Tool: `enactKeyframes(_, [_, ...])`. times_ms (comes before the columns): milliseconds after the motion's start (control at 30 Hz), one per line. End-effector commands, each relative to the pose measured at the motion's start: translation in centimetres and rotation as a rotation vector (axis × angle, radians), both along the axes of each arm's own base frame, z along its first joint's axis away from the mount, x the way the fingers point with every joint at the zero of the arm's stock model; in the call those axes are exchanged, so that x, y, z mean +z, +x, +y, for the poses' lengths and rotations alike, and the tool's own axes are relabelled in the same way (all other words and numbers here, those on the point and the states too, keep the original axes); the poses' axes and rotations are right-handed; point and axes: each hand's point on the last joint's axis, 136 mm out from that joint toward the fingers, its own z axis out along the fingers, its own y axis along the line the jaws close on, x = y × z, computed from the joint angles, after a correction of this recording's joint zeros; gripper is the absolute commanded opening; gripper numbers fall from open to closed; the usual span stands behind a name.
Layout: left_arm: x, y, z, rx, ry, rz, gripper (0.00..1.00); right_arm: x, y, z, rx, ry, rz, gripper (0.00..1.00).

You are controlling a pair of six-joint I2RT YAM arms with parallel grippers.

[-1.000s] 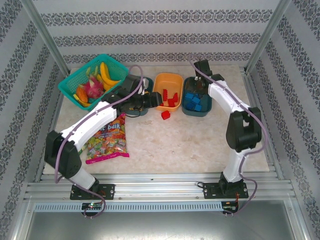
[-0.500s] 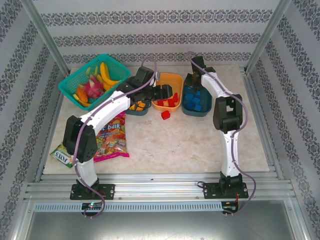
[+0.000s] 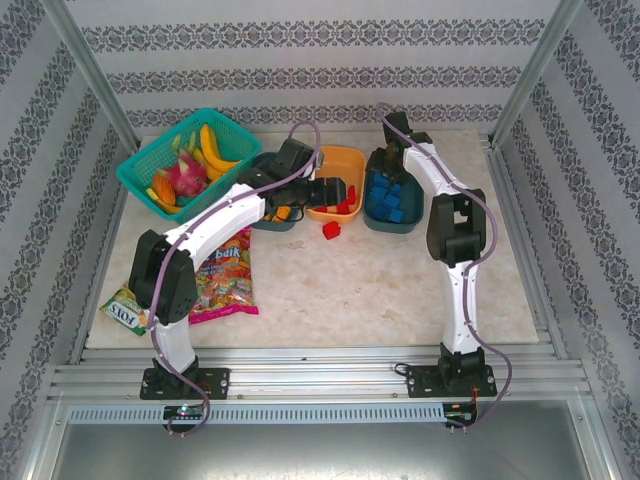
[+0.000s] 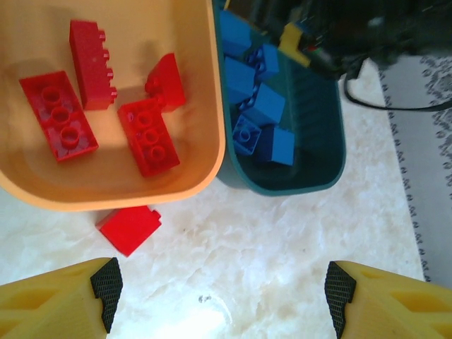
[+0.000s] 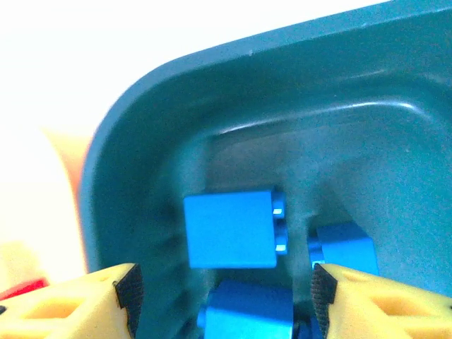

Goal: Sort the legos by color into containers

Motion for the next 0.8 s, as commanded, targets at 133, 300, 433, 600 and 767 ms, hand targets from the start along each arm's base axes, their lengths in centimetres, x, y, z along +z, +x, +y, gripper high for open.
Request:
enactKeyframes(133, [-3.5, -3.4, 0.3, -0.012, 0.170, 0.052, 0.77, 12.3, -6.0, 2.4, 0.089, -0.005, -0.256, 0.67])
enactKeyframes(300, [-6.5, -4.7, 0.5, -0.009, 0.250, 0.071, 0.77, 12.1, -13.9, 4.3, 0.207, 0.069, -0.322, 0.67])
enactKeyframes(433, [-8.9, -5.0, 0.9, 0.050, 0.296, 0.107, 0.80, 9.4, -20.9, 4.8, 0.291, 0.152, -0.312, 0.70])
enactKeyframes(600, [-11.6, -4.8, 0.6, 0.143, 0.320, 0.164, 0.81, 6.9, -27.1, 5.0, 0.375, 0.227, -0.293, 0.73])
enactKeyframes(767, [-13.7, -4.3, 0.6, 0.261, 0.345, 0.202, 0.81, 5.3, -29.7, 4.7, 0.381, 0.271, -0.278, 0.73])
